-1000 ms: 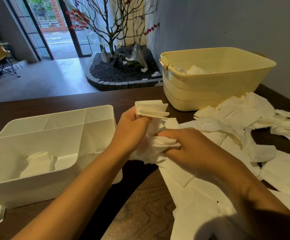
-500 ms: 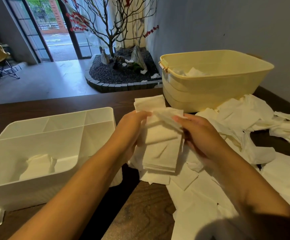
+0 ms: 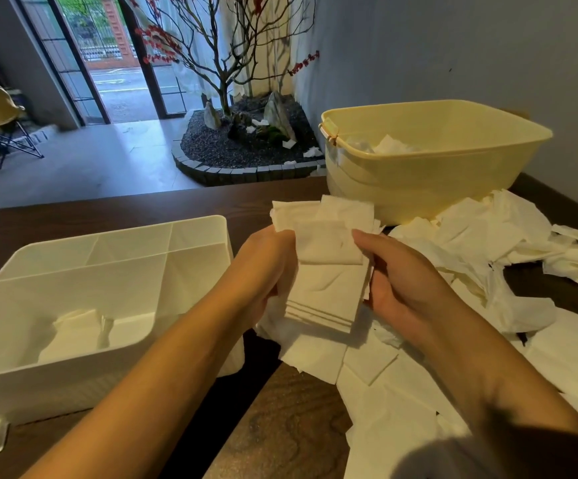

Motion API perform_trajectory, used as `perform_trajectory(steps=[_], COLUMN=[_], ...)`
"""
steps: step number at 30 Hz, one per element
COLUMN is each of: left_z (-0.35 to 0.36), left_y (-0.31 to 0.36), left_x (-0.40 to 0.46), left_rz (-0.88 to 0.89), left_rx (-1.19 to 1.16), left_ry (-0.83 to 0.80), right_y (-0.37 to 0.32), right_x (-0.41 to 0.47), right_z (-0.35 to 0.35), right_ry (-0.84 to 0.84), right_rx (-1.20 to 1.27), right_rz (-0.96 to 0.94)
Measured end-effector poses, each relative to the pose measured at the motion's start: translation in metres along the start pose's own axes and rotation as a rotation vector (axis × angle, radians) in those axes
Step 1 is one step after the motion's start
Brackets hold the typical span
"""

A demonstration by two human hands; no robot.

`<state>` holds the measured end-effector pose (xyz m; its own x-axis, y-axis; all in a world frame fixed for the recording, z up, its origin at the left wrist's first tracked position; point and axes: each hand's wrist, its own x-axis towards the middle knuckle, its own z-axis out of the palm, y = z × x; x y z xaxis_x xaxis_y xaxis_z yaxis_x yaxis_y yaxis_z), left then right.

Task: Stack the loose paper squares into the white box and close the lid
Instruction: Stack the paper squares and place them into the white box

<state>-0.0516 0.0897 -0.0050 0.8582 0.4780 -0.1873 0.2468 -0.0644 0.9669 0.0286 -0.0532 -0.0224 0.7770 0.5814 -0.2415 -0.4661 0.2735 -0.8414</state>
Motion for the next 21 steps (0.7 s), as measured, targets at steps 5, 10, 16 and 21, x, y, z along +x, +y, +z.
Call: perform_trajectory(steps=[5, 10, 16, 21], left_z=[0.003, 0.002, 0.007, 0.006], left_y=[0.001, -0.001, -0.001, -0.005], left_x=[-0.007, -0.006, -0.007, -0.005], left_rz=[0.153, 0.096, -0.015, 0.032], left_rx=[0.077, 0.025, -0.089, -0.066], left_ry=[-0.124, -0.134, -0.338, -0.38], right_y=[-0.002, 0.0, 0.001, -0.003], right_x=[-0.003, -0.005, -0.014, -0.008], right_z=[-0.001, -0.002, 0.005, 0.001], right_ry=[0.119, 0.156, 0.274, 0.304], right_rx=[-0.161, -0.343, -0.464, -0.352], right_rz=[-0.075, -0.22, -0.481, -0.409])
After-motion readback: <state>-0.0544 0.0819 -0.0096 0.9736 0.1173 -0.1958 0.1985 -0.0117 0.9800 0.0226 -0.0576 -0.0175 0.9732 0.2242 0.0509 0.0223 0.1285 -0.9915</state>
